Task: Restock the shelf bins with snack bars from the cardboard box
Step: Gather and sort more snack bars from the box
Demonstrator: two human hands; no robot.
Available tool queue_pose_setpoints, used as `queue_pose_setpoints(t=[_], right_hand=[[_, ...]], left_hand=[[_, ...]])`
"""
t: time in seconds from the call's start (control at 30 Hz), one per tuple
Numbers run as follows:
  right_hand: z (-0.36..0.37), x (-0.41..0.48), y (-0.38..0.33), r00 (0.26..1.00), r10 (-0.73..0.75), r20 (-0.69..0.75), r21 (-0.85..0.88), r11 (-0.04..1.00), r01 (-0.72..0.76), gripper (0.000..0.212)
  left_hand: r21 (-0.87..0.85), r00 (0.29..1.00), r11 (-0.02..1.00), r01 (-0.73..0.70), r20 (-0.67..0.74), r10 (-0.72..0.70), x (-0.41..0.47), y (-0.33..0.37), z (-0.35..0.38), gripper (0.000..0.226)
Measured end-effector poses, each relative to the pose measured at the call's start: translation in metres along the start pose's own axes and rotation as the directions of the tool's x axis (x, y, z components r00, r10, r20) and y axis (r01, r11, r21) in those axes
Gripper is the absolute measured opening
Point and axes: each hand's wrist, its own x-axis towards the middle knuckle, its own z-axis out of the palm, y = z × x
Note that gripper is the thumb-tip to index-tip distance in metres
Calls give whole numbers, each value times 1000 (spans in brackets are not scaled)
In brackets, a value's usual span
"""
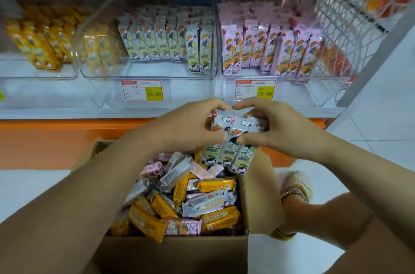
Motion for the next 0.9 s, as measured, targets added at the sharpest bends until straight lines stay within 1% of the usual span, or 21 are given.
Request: queue_pose_setpoints(t=[0.1,0.17,0.27,0.33,0.4,0.5,0.6,0.7,0.8,0.9], right_hand=[[-12,5,-27,987,-106,-123,-100,991,94,52],[-17,10,-46,960,-184,-213,-137,978,157,49],[-24,21,-75,920,-239,-310,-162,967,197,41],[-29,31,-94,900,-283,-331,-174,956,237,39],[-35,45,-108,889,-320,-327,-171,945,277,37],[-36,76,-120,891,-348,-291,-212,932,294,32],[-28,114,-117,896,-343,-281,-260,926,273,31],[-19,153,-106,922,-291,-255,-317,926,204,31],[-13,191,-94,954,-212,-211,-412,905,110,32],[-13,219,-88,965,-181,-188,-485,872,68,34]], left_hand=[[112,994,992,-51,-94,61,-12,16,-28,43],[146,978,985,-91,-173,116,-19,26,-48,42],[226,944,966,-122,-273,183,-30,40,-77,36],[262,911,957,-121,-354,212,-35,44,-94,30],[259,870,959,-119,-438,226,-37,39,-109,29],[225,831,971,-77,-523,187,-31,22,-129,28],[193,830,981,-17,-544,121,-12,-2,-142,29],[161,839,985,58,-543,40,16,-30,-151,29],[128,870,983,129,-491,-50,44,-54,-163,30],[143,894,976,165,-440,-87,70,-72,-172,32]])
